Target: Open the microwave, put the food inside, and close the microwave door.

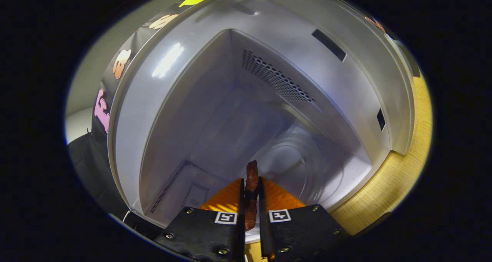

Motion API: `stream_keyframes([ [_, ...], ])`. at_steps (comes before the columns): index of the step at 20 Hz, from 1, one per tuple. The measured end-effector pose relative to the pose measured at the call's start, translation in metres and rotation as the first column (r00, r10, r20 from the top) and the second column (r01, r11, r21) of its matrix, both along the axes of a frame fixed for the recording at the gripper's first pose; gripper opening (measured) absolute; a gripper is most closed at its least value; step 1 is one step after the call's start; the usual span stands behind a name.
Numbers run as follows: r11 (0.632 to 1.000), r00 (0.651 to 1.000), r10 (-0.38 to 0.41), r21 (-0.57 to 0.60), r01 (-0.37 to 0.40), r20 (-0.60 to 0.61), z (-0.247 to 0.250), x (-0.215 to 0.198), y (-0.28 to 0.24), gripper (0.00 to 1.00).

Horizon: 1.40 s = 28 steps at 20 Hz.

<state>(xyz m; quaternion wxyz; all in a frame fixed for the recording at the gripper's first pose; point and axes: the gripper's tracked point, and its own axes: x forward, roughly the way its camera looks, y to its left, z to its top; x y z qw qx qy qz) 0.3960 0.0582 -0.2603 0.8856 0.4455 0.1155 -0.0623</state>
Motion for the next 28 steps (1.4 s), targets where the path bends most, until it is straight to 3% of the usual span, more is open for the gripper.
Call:
stream_keyframes([
  [1, 1.000, 1.000, -0.006, -0.027, 0.006, 0.002, -0.001, 0.000, -0.003, 0.36],
  [2, 0.998, 1.000, -0.009, -0.058, 0.010, 0.011, 0.000, -0.002, -0.001, 0.45],
  [3, 0.996, 1.000, -0.010, -0.093, 0.010, 0.004, 0.000, -0.004, -0.002, 0.62],
  [8, 0.983, 0.999, 0.007, -0.183, -0.014, -0.042, -0.013, -0.011, -0.002, 0.94],
  [14, 0.919, 1.000, 0.025, -0.393, -0.023, -0.001, 0.005, -0.026, -0.001, 0.95],
  [19, 0.857, 0.998, 0.037, -0.512, -0.055, -0.046, 0.002, -0.037, -0.016, 0.97],
  [23, 0.803, 0.994, 0.095, -0.586, -0.110, -0.056, 0.009, -0.056, -0.007, 0.97],
  [28, 0.750, 0.970, 0.226, -0.619, -0.232, -0.089, 0.022, -0.099, 0.026, 0.97],
])
